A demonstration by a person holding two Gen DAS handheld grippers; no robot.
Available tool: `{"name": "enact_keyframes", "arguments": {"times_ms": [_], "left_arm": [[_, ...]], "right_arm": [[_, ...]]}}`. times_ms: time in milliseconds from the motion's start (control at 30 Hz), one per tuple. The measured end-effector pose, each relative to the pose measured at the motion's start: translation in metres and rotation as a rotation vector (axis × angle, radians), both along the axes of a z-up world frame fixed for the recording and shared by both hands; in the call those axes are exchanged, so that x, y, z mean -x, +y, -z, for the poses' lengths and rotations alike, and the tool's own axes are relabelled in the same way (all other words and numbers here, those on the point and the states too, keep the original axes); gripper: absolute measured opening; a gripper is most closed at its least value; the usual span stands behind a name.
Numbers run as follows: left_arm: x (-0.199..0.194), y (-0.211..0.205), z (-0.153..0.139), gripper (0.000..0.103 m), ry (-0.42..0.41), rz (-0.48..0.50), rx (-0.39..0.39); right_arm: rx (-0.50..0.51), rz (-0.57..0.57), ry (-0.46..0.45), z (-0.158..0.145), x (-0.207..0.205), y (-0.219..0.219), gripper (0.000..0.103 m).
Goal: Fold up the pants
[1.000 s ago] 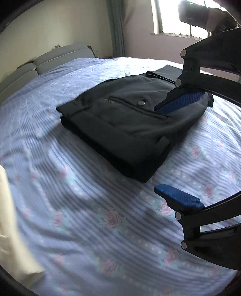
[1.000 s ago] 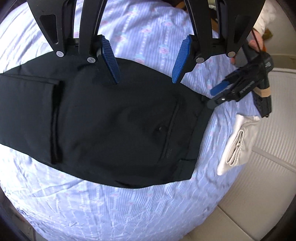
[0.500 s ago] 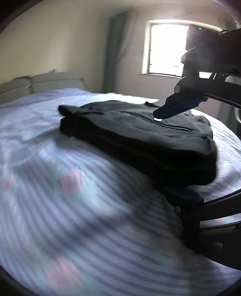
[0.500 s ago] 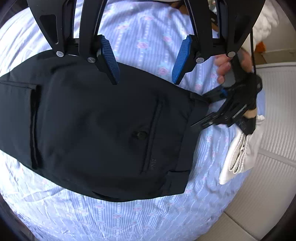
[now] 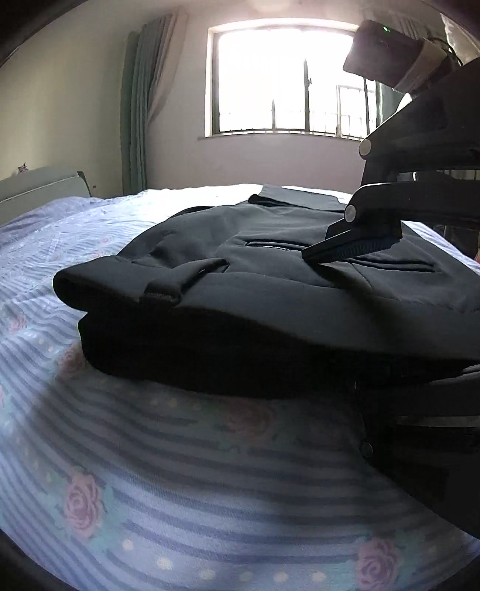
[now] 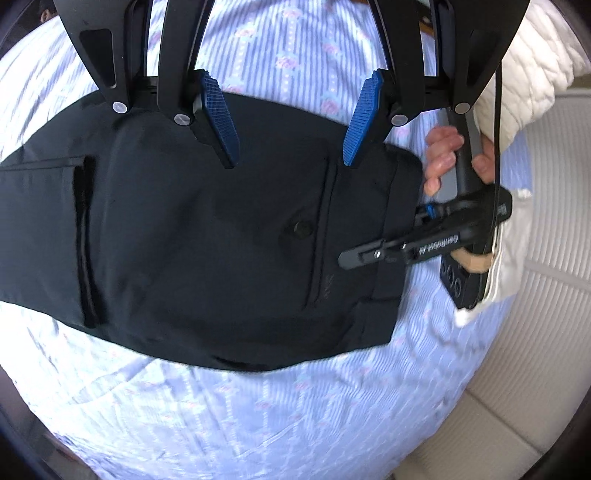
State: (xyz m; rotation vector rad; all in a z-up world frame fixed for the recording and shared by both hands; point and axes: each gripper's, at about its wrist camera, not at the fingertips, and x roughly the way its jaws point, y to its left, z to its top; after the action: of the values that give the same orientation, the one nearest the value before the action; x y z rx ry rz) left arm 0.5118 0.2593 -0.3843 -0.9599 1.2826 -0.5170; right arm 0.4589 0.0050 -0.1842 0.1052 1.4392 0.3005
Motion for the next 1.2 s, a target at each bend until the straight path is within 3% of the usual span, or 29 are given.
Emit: {"name": "enact_keyframes", "arguments": {"times_ms": [200,400,600,967,1033,1133,1200], "left_arm": [[0.003,-0.008,-0.026,0.023,0.029,0.004,-0.104],[0.004,-0.029,-0.081,0.020,0.045,-0.006,-0.211],[0.008,-0.057,-0.142,0.019,-0.014,0.022,-0.315],[-0.016,-0.182,-0.243,0.019,-0.104,0.113,-0.495],[-0.017,-0.203,-0.254,0.019,-0.102,0.127,-0.539],[-0.028,-0.247,-0.266,0.019,-0.062,0.148,-0.664],[-0.035,-0.265,-0.271,0.019,-0.042,0.145,-0.699]], "right_arm": [[-0.007,0.026,-0.033,-0.011,-0.004,-0.013,0.060],[-0.024,0.046,-0.074,-0.030,0.006,-0.034,0.060],[-0.070,0.105,-0.114,-0.057,0.021,-0.073,0.060],[-0.095,0.243,-0.282,-0.133,0.035,-0.192,0.060],[-0.099,0.261,-0.313,-0.145,0.033,-0.215,0.060],[-0.107,0.274,-0.343,-0.160,0.028,-0.249,0.060],[-0.111,0.274,-0.355,-0.167,0.026,-0.268,0.060]]}}
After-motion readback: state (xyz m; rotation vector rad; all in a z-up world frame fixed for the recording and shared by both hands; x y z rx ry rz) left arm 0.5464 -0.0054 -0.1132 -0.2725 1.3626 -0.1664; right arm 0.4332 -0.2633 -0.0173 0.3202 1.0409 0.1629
